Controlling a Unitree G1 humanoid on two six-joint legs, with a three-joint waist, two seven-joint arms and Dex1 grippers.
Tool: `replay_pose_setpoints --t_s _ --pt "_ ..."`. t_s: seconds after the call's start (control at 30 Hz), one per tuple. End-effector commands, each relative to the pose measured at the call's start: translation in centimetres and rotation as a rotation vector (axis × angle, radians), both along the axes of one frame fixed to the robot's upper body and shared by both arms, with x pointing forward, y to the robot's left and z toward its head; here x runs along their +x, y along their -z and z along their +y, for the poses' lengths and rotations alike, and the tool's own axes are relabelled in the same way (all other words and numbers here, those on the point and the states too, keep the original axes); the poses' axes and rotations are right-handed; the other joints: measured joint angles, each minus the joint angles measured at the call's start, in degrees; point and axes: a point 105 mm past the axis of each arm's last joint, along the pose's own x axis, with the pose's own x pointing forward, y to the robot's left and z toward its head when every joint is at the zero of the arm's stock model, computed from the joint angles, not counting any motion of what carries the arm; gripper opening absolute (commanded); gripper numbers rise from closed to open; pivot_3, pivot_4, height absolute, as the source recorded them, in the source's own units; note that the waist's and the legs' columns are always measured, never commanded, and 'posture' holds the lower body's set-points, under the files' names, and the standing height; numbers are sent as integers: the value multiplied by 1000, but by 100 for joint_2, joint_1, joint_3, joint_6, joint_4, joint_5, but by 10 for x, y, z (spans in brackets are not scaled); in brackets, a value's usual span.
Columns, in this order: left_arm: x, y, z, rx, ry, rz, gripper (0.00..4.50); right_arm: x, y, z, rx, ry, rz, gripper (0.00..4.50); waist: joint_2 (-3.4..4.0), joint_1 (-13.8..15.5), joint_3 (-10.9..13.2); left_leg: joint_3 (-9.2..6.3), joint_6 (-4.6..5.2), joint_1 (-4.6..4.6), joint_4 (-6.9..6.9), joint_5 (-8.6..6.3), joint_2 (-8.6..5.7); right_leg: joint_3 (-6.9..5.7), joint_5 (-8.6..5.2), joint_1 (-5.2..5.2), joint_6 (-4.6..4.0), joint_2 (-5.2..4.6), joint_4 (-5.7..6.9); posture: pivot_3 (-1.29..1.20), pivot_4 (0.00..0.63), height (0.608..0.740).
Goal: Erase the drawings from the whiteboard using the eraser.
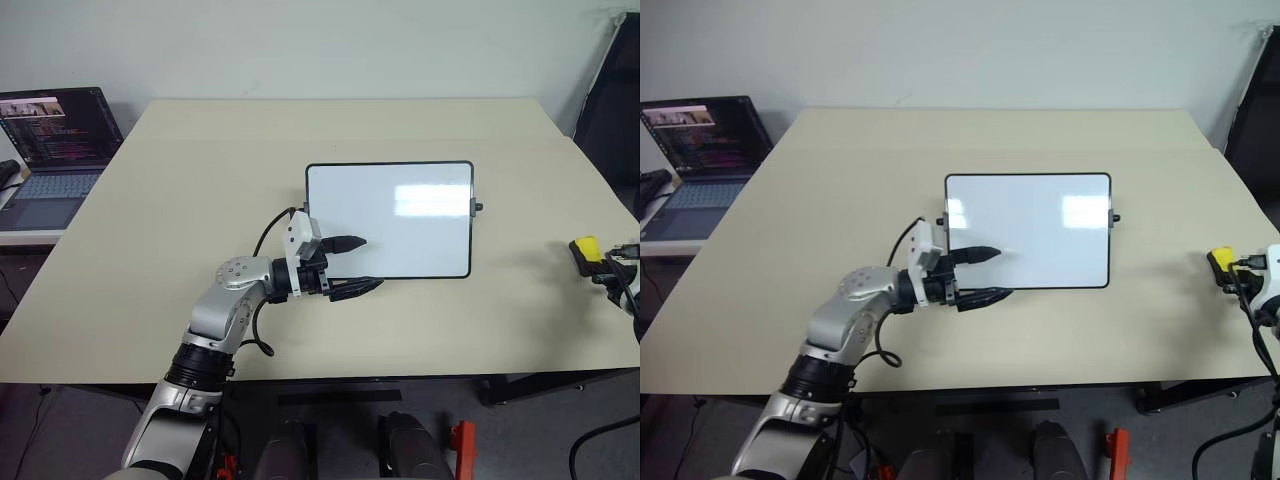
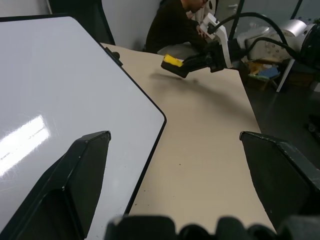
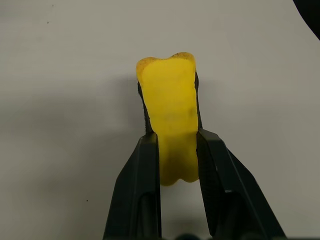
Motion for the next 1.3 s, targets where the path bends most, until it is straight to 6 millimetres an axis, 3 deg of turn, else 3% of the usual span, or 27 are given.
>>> replay_pose_setpoints --t_s 0.03,0.37,0.4,0.6,0.7,0.73,0.83,0.9,1.13,1.3 --pt "-3 -10 1 -11 -2 -42 4500 6 -16 0 -27 -24 -44 671 0 8 0 -1 0 0 0 0 0 0 0 0 0 0 0 0 150 740" --pt "-3 -9 3 -11 -20 -41 4500 9 -6 5 17 -50 32 671 0 16 0 -1 0 0 0 0 0 0 2 1 -4 0 0 0 150 740" --pt "-2 -9 3 -11 -21 -42 4500 9 -6 5 18 -47 36 1384 0 16 0 -1 0 0 0 0 0 0 2 1 -3 0 0 0 150 740" --pt "6 -9 5 -3 -62 -59 4500 9 -16 3 14 -40 5 3263 0 21 0 -1 0 0 0 0 -1 0 9 1 -15 0 0 0 150 740" --pt "11 -8 9 10 -102 -69 4500 7 -35 5 -14 -55 -63 4354 1 23 0 -1 0 0 0 0 -1 0 12 1 -20 0 1 0 150 740" --pt "13 -8 12 12 -120 -73 4500 5 -46 9 -20 -66 -112 4455 1 32 0 -2 0 -1 0 0 -1 -1 12 1 -19 0 1 0 150 740" --pt "18 -3 20 40 -180 -75 4500 0 -82 36 26 -105 -339 4455 2 34 -1 -5 0 -4 -1 0 -1 -1 3 -2 -5 -1 2 0 150 740" --pt "20 1 24 45 -211 -66 4500 -1 -90 49 87 -100 -435 4455 2 9 -1 -5 -1 -1 0 0 3 0 0 -2 2 2 5 0 150 740" --pt "38 4 36 55 -356 -65 4500 11 -73 57 159 2 -517 4455 2 110 -1 -9 0 3 7 0 -1 -3 7 7 3 0 5 0 150 740" --pt "40 5 41 44 -380 -52 4500 14 -63 62 172 -4 -492 4455 3 123 -2 -7 0 -3 4 0 0 -3 17 -1 -15 0 5 0 150 740"
